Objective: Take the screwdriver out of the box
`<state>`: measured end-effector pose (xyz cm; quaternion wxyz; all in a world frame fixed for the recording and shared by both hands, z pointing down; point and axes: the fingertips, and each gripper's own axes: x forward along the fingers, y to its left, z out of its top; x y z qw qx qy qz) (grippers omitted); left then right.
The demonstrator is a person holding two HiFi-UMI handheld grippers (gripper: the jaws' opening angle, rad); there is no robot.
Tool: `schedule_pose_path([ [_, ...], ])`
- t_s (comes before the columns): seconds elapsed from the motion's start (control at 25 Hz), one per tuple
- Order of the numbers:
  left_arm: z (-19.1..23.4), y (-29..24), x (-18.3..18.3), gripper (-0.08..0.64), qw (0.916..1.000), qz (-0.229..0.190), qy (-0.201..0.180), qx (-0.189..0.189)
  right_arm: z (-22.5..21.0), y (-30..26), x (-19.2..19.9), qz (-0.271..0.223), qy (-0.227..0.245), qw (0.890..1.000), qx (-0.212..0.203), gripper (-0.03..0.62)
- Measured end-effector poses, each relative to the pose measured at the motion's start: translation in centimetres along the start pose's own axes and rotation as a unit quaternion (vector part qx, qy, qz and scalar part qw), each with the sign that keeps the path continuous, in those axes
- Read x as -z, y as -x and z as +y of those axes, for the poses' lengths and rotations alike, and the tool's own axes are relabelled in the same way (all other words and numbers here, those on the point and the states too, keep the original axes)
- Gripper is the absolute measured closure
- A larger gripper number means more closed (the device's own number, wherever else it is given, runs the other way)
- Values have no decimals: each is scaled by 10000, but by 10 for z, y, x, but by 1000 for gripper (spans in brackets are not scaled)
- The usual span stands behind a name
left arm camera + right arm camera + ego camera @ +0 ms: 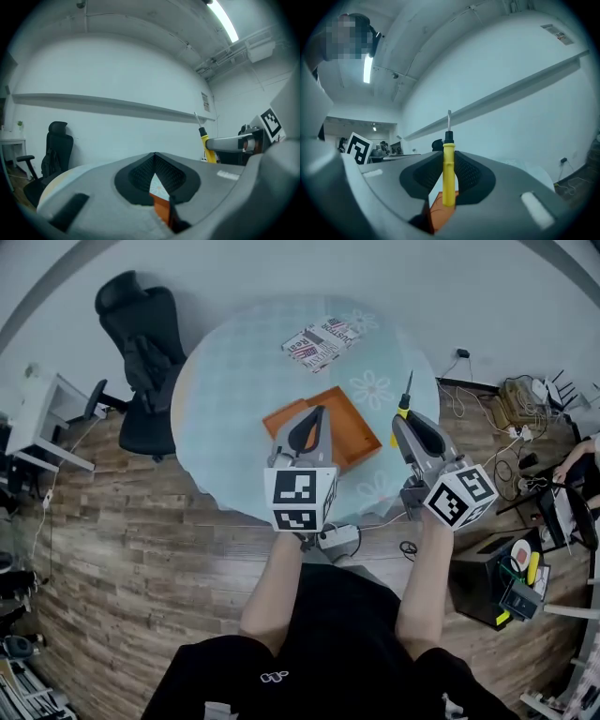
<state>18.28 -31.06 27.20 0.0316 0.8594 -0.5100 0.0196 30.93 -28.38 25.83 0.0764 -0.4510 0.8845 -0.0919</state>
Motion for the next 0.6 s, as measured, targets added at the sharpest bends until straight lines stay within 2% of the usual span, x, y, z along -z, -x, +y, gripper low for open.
schedule_pose_path([
  [0.2, 8, 6, -3, 557, 9999, -3, -90, -74, 4, -7, -4, -102, 6, 9999, -122, 503],
  [0.44, -5, 16, -5, 557, 9996, -44, -277, -91, -1, 1, -8, -386, -155, 9989, -227, 503],
  [0.6, -5, 18, 0, 557, 9995, 7, -298, -111, -2, 0, -5, -382, -166, 9989, -233, 503],
])
